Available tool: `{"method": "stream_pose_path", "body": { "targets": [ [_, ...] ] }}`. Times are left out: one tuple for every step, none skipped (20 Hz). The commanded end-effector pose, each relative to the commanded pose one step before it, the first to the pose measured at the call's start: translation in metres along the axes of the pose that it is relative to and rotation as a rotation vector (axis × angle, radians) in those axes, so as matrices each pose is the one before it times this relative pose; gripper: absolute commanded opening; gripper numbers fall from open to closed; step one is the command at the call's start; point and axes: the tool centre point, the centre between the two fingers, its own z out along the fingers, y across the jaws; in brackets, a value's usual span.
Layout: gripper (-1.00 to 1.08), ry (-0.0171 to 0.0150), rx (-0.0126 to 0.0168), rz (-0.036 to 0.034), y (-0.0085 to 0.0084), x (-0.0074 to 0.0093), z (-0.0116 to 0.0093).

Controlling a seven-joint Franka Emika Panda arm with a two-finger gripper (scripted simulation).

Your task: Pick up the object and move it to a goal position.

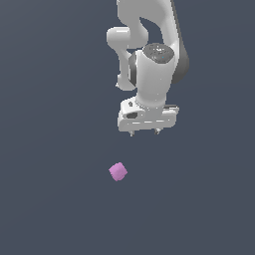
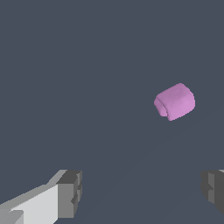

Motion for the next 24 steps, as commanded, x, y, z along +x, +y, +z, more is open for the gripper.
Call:
{"method": "stream_pose_path", "body": {
  "targets": [
    [1.00, -0.00047, -0.00002, -0.00310, 0.00052, 0.00059, 0.00056],
    [1.00, -0.00030, -0.00003, -0.00344, 0.00061, 0.00068, 0.00063],
    [1.00, -0.00040, -0.00004, -0.00429, 0.00091, 0.00087, 0.00084],
    [1.00, -0.00049, -0.00006, -0.00524, 0.00116, 0.00105, 0.00106],
    [1.00, -0.00059, -0.00006, -0.00621, 0.00138, 0.00123, 0.00127],
    [1.00, -0.00068, -0.00006, -0.00708, 0.00162, 0.00139, 0.00146],
    [1.00, -0.00075, -0.00004, -0.00800, 0.00182, 0.00154, 0.00164],
    [1.00, -0.00084, -0.00002, -0.00903, 0.00203, 0.00170, 0.00184],
    [1.00, -0.00092, 0.00001, -0.00994, 0.00224, 0.00183, 0.00203],
    [1.00, -0.00100, 0.00003, -0.01085, 0.00250, 0.00195, 0.00226],
    [1.00, -0.00109, 0.00007, -0.01177, 0.00278, 0.00206, 0.00249],
    [1.00, -0.00117, 0.00011, -0.01271, 0.00305, 0.00215, 0.00271],
    [1.00, -0.00125, 0.00017, -0.01367, 0.00333, 0.00223, 0.00295],
    [1.00, -0.00133, 0.00024, -0.01464, 0.00362, 0.00229, 0.00320],
    [1.00, -0.00141, 0.00031, -0.01561, 0.00393, 0.00233, 0.00346],
    [1.00, -0.00148, 0.00040, -0.01657, 0.00425, 0.00234, 0.00372],
    [1.00, -0.00155, 0.00050, -0.01753, 0.00458, 0.00232, 0.00399],
    [1.00, -0.00161, 0.00061, -0.01850, 0.00490, 0.00228, 0.00428],
    [1.00, -0.00165, 0.00072, -0.01932, 0.00522, 0.00218, 0.00454],
    [1.00, -0.00162, 0.00081, -0.01942, 0.00533, 0.00199, 0.00463],
    [1.00, -0.00158, 0.00090, -0.01939, 0.00539, 0.00177, 0.00469],
    [1.00, -0.00153, 0.00098, -0.01933, 0.00545, 0.00155, 0.00475],
    [1.00, -0.00148, 0.00106, -0.01928, 0.00549, 0.00133, 0.00481],
    [1.00, -0.00141, 0.00113, -0.01903, 0.00547, 0.00110, 0.00481]
  ]
}}
